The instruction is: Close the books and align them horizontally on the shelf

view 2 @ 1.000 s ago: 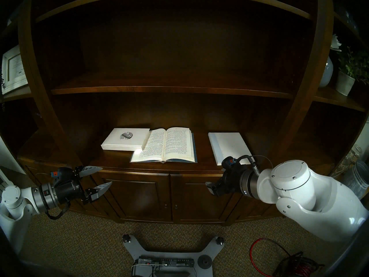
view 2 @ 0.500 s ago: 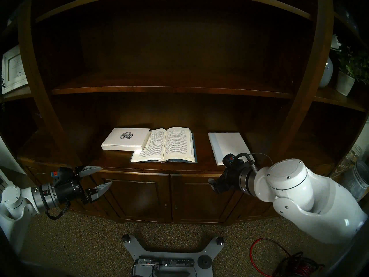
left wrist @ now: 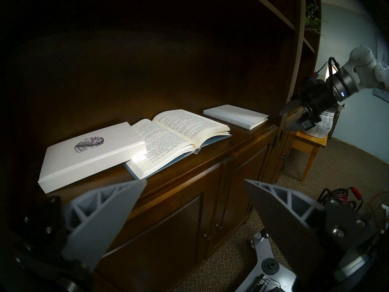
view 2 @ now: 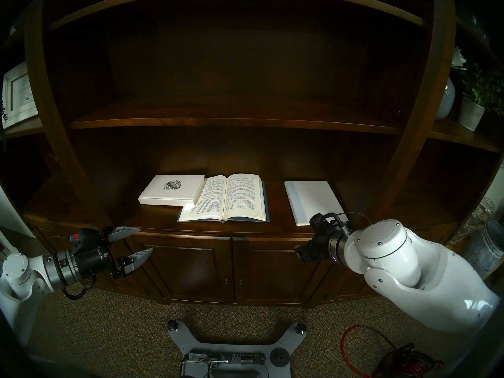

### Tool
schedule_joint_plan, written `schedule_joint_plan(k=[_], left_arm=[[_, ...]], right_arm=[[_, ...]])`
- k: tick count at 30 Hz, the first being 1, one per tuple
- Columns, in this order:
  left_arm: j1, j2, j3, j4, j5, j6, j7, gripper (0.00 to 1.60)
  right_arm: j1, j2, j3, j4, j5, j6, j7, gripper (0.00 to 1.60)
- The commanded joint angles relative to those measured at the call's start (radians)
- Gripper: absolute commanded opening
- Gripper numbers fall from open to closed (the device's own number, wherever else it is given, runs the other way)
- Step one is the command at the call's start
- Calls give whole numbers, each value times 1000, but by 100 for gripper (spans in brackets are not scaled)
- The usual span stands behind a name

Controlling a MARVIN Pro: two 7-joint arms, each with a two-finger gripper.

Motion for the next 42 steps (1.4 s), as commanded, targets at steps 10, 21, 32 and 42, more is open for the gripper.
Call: schedule_joint_plan(k=[10,21,32,42], left_arm=[[-7,0,-7,-13,-5,-4,-1,160],[-7,1,-6,-11,-4,-4,-1,160],[-8,2,-5,-10,-3,-4,-1,160],[-8,2,-4,-9,-3,-4,-1,160]], right_arm=[[192,-105,-38,50,-87,20,33,160],[277,-216,-43,105,-128,22,59,160],[383,-333,-58,208,-155,28,76,160],[457,-446,-66,305,-183,13,72,160]])
